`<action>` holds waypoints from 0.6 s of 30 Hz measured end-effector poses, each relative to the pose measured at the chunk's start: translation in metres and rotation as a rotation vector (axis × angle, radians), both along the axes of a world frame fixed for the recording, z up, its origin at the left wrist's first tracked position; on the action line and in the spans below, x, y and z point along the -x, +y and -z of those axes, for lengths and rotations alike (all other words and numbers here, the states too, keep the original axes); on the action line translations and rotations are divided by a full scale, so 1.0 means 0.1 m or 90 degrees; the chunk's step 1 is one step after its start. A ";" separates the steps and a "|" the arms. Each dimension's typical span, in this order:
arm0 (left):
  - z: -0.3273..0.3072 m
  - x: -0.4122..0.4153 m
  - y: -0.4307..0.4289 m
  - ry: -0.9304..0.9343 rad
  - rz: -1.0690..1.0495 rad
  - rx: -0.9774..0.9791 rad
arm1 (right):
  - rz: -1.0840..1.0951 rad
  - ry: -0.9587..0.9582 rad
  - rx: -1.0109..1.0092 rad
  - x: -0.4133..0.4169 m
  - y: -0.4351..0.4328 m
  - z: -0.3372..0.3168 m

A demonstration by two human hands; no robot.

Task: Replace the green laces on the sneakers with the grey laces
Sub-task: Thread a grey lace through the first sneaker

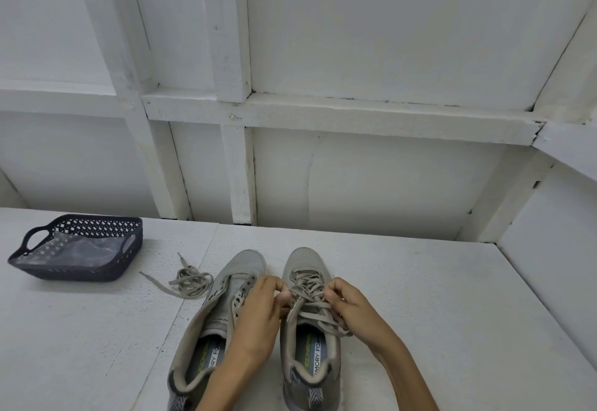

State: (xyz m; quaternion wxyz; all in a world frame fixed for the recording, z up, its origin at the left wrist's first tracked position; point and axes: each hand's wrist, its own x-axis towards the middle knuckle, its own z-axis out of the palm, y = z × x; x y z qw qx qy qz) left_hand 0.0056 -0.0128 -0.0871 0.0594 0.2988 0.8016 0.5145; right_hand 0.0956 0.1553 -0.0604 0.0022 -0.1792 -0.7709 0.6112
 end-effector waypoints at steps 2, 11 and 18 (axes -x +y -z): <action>0.02 0.00 -0.01 -0.002 0.005 0.003 | 0.003 0.018 0.023 -0.04 0.02 0.00; 0.00 0.02 -0.02 0.004 0.028 0.033 | 0.002 0.053 -0.022 -0.05 0.06 -0.10; -0.02 -0.02 -0.01 -0.020 0.015 0.021 | 0.046 0.040 0.050 -0.06 0.03 -0.03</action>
